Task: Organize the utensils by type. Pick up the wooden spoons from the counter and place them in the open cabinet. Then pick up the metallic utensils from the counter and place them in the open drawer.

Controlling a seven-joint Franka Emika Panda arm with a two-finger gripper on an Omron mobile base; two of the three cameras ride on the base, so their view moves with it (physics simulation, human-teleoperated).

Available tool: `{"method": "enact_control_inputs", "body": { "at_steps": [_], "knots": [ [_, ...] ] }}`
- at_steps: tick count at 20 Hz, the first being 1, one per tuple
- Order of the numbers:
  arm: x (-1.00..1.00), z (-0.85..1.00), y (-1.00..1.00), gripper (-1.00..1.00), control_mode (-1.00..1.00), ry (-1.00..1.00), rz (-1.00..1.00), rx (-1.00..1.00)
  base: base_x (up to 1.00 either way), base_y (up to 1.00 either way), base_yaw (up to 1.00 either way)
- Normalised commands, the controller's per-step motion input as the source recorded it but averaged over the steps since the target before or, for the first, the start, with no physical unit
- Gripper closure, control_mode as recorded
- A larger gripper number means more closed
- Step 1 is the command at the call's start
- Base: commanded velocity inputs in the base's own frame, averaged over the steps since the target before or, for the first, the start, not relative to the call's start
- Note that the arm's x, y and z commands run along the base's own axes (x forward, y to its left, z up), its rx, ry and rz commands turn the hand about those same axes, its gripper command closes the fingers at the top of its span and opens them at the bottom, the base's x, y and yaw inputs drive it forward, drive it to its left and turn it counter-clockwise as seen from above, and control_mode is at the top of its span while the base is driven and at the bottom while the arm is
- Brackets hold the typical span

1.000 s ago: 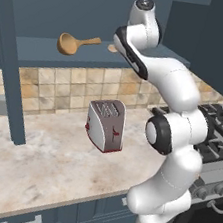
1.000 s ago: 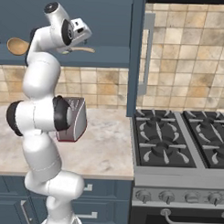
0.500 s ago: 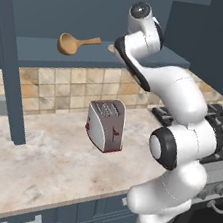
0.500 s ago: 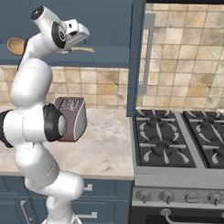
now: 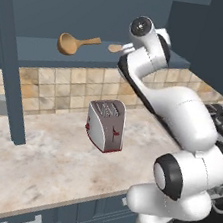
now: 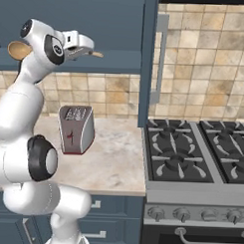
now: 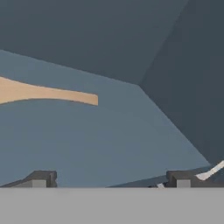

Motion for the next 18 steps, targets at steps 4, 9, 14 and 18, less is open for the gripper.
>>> {"method": "enact_control_inputs", "body": {
  "at_steps": [4, 9, 14, 18],
  "knots": [
    [-0.69, -0.01, -0.11, -1.0, -1.0, 0.04, -0.07, 0.19, 0.0, 0.0, 0.0],
    [-0.68, -0.01, -0.01, -1.0, -1.0, 0.16, -0.01, 0.19, 0.0, 0.0, 0.0],
    [-0.68, -0.19, 0.02, -1.0, -1.0, 0.11, 0.0, 0.09, 0.0, 0.0, 0.0],
    [-0.53, -0.5, 0.12, -1.0, -1.0, 0.04, 0.0, 0.0, 0.0, 0.0, 0.0]
  ]
}}
